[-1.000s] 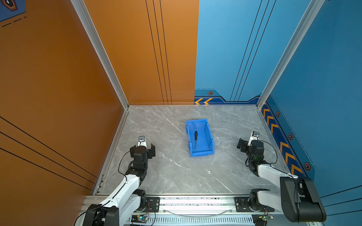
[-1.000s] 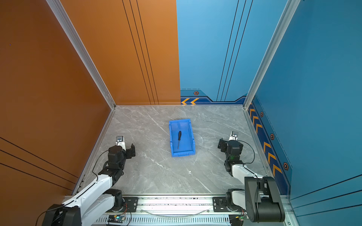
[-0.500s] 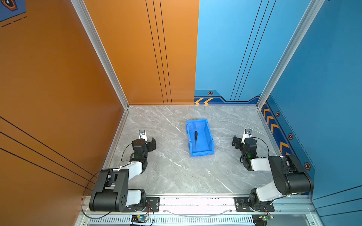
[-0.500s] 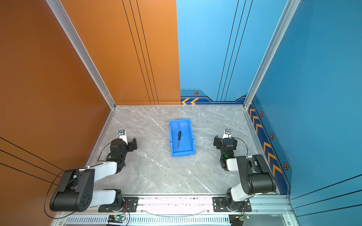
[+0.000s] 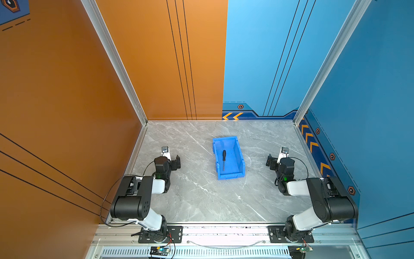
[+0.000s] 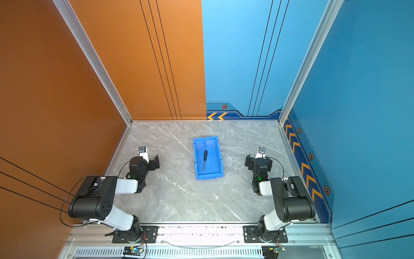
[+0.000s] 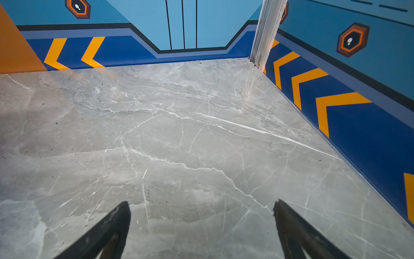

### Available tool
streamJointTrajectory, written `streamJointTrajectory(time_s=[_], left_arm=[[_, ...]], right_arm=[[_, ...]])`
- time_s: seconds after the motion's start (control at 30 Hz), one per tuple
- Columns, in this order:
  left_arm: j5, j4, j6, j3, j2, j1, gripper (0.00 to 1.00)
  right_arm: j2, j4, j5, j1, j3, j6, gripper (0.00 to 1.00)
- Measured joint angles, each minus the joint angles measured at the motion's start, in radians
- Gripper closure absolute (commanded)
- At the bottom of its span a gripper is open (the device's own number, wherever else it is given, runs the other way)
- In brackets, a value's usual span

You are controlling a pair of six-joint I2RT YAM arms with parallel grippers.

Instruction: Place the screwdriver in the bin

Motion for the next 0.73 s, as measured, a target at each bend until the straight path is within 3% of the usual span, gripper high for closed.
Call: streamJointTrajectory(time_s=[0.73], left_arm=[[-0.006, 0.028, 0.016, 0.000, 0.000, -0.017, 0.02]], right_arm=[[0.000, 0.000, 0.000, 0.000, 0.000, 0.000, 0.00]])
